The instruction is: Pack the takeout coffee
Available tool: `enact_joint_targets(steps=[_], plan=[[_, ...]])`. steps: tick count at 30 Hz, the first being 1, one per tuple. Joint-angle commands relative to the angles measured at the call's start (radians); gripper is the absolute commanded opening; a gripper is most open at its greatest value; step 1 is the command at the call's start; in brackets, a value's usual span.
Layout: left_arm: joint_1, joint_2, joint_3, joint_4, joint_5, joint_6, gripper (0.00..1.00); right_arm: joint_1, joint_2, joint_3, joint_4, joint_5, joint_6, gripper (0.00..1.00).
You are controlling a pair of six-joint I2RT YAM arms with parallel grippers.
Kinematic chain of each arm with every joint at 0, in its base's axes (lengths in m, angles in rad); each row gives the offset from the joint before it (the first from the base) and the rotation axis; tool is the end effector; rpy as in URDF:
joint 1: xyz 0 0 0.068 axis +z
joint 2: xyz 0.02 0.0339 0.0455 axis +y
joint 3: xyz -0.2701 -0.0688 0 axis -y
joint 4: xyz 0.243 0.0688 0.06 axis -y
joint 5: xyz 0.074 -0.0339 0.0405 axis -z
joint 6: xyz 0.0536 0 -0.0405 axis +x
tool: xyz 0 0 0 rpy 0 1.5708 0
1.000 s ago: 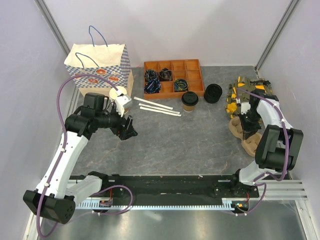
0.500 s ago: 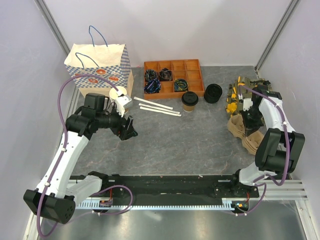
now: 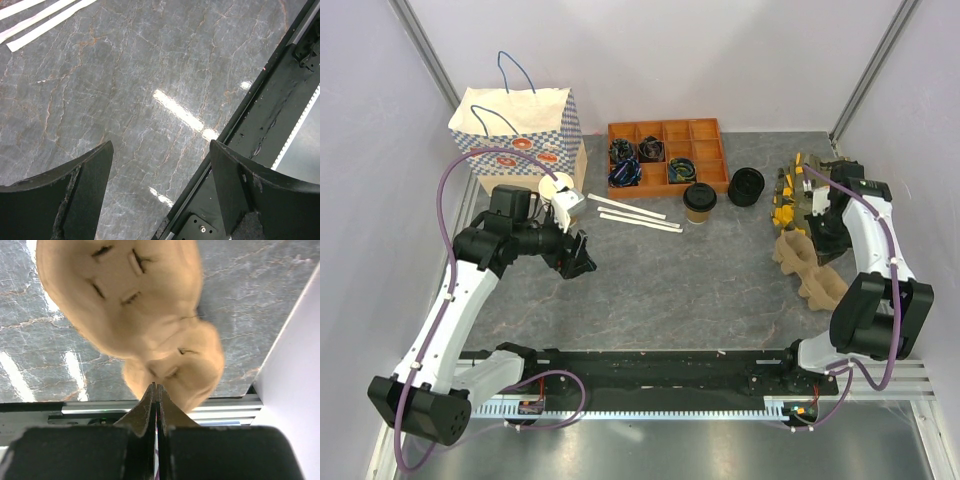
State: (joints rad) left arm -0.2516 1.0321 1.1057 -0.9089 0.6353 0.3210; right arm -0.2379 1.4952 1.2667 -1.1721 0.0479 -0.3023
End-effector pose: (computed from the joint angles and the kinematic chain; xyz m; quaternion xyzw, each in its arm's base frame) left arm 0.1838 -0.0801 0.3362 0.3581 0.8187 -0.2794 0.3514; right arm 0.2632 -0.0665 0.2605 -0.0300 0.9956 -0.0457 0.0755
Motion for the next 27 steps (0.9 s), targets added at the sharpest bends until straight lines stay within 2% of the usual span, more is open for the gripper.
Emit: enact_joint_targets(steps=[1, 5, 9, 10, 12, 13, 18, 22, 27], plan=[[0.005, 0.005, -0.01, 0.042, 0.037, -0.042, 0.85, 0.0, -0.061, 0.022, 0.005, 0.03, -0.004, 0.0], [0.005, 0.008, -0.032, 0.074, 0.081, -0.08, 0.84, 0.011, -0.078, -0.003, 0.018, 0.027, -0.011, 0.0], [0.005, 0.02, -0.035, 0.093, 0.125, -0.092, 0.84, 0.015, -0.061, -0.003, -0.029, -0.046, -0.053, 0.0], [0.005, 0.023, -0.033, 0.094, 0.138, -0.094, 0.84, 0.014, -0.059, 0.0, -0.041, -0.104, -0.07, 0.1], [0.005, 0.032, -0.032, 0.1, 0.145, -0.097, 0.83, 0.026, -0.055, 0.002, -0.054, -0.129, -0.092, 0.16], [0.005, 0.034, -0.033, 0.102, 0.155, -0.1, 0.83, 0.034, -0.052, -0.001, -0.057, -0.15, -0.119, 0.23], [0.005, 0.042, -0.043, 0.11, 0.172, -0.109, 0.83, 0.143, -0.042, -0.055, -0.032, -0.135, -0.161, 0.35], [0.005, 0.04, -0.05, 0.111, 0.184, -0.114, 0.83, 0.23, -0.033, -0.081, 0.017, -0.079, -0.195, 0.36], [0.003, 0.052, -0.046, 0.113, 0.201, -0.112, 0.83, 0.278, 0.025, -0.061, 0.032, -0.074, -0.235, 0.34]])
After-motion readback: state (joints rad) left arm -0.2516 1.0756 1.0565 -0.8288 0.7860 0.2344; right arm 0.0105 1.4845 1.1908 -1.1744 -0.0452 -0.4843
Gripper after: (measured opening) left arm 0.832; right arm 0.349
